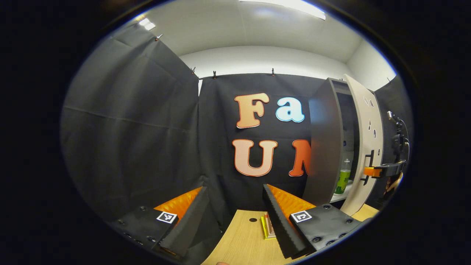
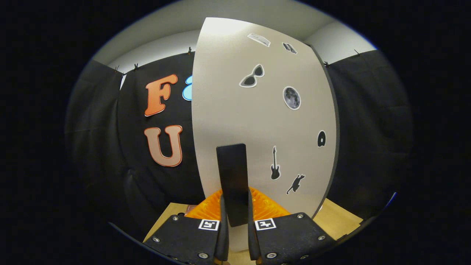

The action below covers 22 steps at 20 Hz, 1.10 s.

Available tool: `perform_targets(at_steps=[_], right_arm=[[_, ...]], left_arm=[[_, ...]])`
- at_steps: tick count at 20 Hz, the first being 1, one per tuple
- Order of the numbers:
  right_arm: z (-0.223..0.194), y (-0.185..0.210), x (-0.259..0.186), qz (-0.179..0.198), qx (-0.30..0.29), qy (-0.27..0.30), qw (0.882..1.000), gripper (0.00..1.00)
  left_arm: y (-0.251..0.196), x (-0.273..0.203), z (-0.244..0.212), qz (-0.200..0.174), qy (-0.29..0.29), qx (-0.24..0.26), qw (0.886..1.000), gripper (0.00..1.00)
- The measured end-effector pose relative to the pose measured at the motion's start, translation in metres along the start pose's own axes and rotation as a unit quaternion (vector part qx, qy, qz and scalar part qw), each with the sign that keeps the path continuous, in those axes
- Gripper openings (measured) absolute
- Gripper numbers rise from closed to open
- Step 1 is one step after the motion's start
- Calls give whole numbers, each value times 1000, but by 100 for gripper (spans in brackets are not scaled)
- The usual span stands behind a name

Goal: Open the cabinet door with the right hand, grasp the bottle in the cabinet with the left hand and place it on the coaster, then close the cabinet door with the right hand.

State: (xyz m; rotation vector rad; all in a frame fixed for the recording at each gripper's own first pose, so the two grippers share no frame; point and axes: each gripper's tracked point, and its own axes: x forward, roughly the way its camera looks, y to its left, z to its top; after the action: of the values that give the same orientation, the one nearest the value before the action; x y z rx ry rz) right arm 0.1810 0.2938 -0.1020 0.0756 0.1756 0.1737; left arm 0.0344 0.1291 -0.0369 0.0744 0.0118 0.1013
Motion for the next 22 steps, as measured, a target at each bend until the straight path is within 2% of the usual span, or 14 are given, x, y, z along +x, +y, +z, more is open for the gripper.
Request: perform_targets(at_steps=[7, 12, 13, 14, 16, 22], right_arm=[[-1, -14, -12, -9, -16, 3, 1000, 21], [-2, -26, -20, -26, -24, 7, 999, 20], [-1, -29, -21, -31, -26, 7, 999, 20], [-1, -32, -24, -38, -26, 7, 999, 20], [-1, -41, -27, -50, -35, 7, 998, 20], [-1, -53, -36, -68, -19, 6, 997, 14]], left_arm=[[-6, -9, 2, -10, -1, -3, 1000, 93], [-29, -14, 2, -32, 1, -5, 999, 93], [-35, -13, 2, -36, 3, -7, 999, 96], [-40, -14, 1, -40, 4, -10, 999, 93], [-49, -17, 1, -49, 4, -15, 999, 93], [-96, -21, 2, -73, 4, -13, 997, 93]])
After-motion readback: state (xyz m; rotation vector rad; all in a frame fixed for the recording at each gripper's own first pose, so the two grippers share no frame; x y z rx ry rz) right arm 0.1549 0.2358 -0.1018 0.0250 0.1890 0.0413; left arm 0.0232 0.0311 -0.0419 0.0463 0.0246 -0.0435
